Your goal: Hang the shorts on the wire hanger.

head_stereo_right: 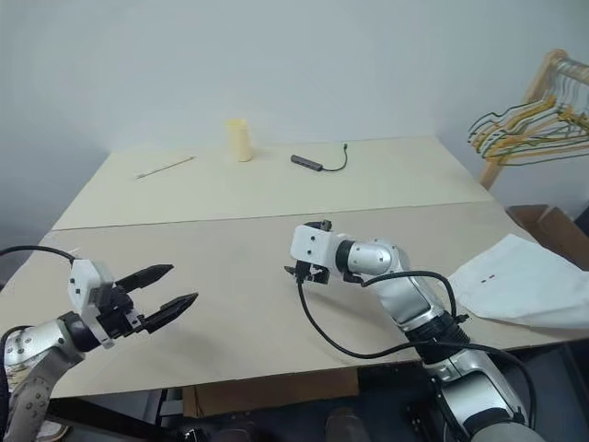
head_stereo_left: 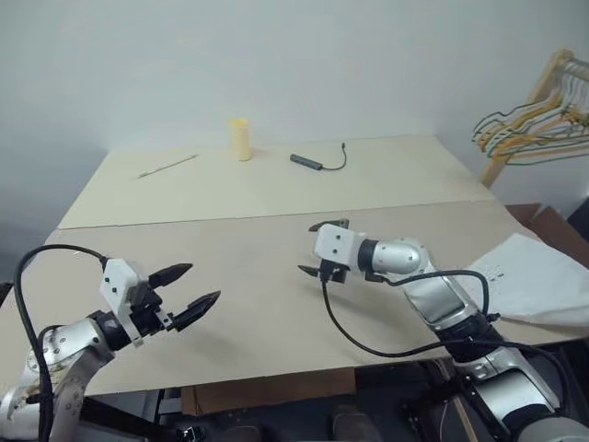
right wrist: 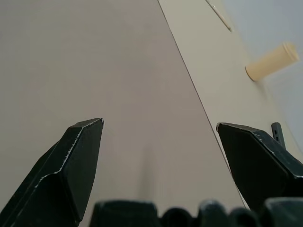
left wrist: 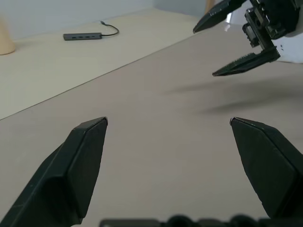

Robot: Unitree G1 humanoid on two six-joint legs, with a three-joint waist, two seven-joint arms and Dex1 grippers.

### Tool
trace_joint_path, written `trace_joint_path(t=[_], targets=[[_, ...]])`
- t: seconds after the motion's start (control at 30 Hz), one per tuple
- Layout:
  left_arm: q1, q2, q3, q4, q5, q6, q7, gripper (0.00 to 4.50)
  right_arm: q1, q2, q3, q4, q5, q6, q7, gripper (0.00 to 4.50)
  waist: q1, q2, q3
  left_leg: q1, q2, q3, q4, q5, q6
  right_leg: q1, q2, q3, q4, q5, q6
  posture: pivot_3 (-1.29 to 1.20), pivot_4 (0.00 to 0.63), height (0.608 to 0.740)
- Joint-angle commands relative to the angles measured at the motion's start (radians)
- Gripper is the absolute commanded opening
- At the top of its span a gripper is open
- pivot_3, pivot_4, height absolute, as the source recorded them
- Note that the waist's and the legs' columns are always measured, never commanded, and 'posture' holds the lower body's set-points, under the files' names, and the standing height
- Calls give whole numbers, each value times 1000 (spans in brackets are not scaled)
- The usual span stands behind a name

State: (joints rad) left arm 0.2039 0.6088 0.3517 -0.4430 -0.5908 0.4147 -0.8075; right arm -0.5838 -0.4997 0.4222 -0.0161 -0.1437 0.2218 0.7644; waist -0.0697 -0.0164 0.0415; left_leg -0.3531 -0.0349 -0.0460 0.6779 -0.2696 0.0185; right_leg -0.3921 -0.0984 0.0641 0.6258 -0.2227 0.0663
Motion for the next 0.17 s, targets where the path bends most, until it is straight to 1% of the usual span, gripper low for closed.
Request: trace_joint_path(t=[0.03,0.17], targets=[[-12,-5,0,-53,-11,-13,23,4500,-52,18,-14,21,-15,-44,0,4453,10,0,0,0,0,0,0,0,0,0,0,0,0,0,0,29,0,740],[0,0,-5,-58,-9,-4,27,4500,-57,37,-12,42,-28,-58,1,4453,26,0,0,0,1,1,0,-1,-1,0,4,0,0,0,-3,37,0,740]])
